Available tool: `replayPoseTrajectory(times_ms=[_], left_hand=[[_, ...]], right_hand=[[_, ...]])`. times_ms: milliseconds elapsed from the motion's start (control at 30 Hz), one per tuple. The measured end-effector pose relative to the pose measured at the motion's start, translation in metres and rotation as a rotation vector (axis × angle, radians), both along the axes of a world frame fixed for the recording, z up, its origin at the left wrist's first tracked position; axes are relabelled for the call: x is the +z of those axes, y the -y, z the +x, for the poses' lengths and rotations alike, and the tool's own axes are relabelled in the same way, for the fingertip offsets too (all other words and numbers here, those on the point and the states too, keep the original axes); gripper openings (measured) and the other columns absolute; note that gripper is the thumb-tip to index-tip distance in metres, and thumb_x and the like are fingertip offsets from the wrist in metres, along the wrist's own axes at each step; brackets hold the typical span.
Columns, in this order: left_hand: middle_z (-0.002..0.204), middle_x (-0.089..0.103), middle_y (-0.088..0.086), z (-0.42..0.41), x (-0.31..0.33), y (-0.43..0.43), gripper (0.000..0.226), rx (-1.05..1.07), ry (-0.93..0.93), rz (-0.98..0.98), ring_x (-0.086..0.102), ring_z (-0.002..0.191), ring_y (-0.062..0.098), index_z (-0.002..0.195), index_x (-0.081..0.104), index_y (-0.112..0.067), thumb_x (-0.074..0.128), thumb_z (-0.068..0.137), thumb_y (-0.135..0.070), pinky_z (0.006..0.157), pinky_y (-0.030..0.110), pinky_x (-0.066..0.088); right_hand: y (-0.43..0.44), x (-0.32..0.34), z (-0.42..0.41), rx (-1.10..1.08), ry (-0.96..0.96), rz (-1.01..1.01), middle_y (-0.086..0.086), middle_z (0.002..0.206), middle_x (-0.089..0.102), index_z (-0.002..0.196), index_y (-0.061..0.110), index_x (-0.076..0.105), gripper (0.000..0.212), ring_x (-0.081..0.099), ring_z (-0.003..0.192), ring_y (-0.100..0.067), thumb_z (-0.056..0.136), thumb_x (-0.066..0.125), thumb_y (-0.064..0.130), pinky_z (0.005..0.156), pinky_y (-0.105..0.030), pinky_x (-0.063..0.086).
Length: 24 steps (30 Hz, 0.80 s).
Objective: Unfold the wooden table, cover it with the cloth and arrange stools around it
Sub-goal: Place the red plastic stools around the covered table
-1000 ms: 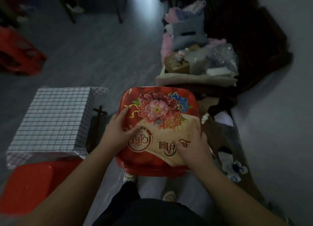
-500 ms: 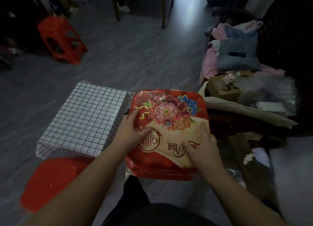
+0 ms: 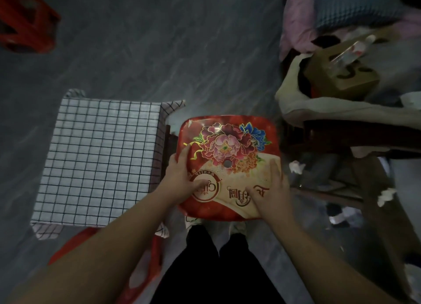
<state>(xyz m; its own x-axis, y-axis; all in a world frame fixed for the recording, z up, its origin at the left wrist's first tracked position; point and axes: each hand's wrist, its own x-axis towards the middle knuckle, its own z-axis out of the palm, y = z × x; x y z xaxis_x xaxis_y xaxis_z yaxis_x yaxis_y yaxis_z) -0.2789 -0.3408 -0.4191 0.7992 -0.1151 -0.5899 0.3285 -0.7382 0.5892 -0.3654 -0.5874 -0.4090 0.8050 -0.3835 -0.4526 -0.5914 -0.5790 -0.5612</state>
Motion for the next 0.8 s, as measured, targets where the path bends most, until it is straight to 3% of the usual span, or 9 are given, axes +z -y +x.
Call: replayPoseTrajectory(times_ms=[133, 367, 600, 800], left_hand=[[0.156, 0.016, -0.002, 0.016, -0.100, -0.002, 0.117, 0.024, -0.058, -0.014, 0.038, 0.137, 0.030, 0.147, 0.004, -0.055, 0.088, 0.067, -0.041, 0.104, 0.056, 0.046], [0.158, 0.009, -0.001, 0.027, -0.231, -0.007, 0.114, 0.039, -0.096, 0.022, 0.040, 0.137, 0.032, 0.148, 0.005, -0.054, 0.087, 0.071, -0.032, 0.103, 0.056, 0.047], [0.163, -0.008, 0.001, 0.022, -0.258, -0.008, 0.114, -0.020, -0.089, 0.072, 0.024, 0.146, 0.035, 0.146, -0.001, -0.060, 0.084, 0.076, -0.031, 0.111, 0.058, 0.037], [0.164, -0.017, 0.002, 0.017, -0.223, 0.000, 0.102, -0.096, -0.121, 0.233, 0.018, 0.148, 0.035, 0.151, -0.006, -0.051, 0.072, 0.087, -0.035, 0.112, 0.055, 0.037]], right_hand=[[-0.004, -0.104, 0.013, -0.015, -0.043, 0.031, -0.014, 0.149, 0.026, 0.157, 0.030, 0.011, 0.103, 0.037, 0.135, -0.029, 0.080, 0.079, 0.034, 0.102, -0.030, 0.030], [-0.013, -0.243, 0.022, 0.020, -0.102, 0.023, -0.012, 0.150, 0.025, 0.157, 0.032, 0.008, 0.103, 0.039, 0.134, -0.032, 0.081, 0.077, 0.039, 0.105, -0.046, 0.038], [-0.025, -0.268, 0.013, 0.023, -0.093, -0.028, -0.018, 0.147, 0.028, 0.157, 0.019, 0.012, 0.100, 0.041, 0.130, -0.034, 0.082, 0.078, 0.029, 0.100, -0.042, 0.038], [-0.021, -0.241, 0.030, 0.066, -0.283, -0.023, -0.016, 0.152, 0.023, 0.155, 0.027, 0.008, 0.094, 0.040, 0.133, -0.038, 0.086, 0.071, 0.032, 0.104, -0.051, 0.041]])
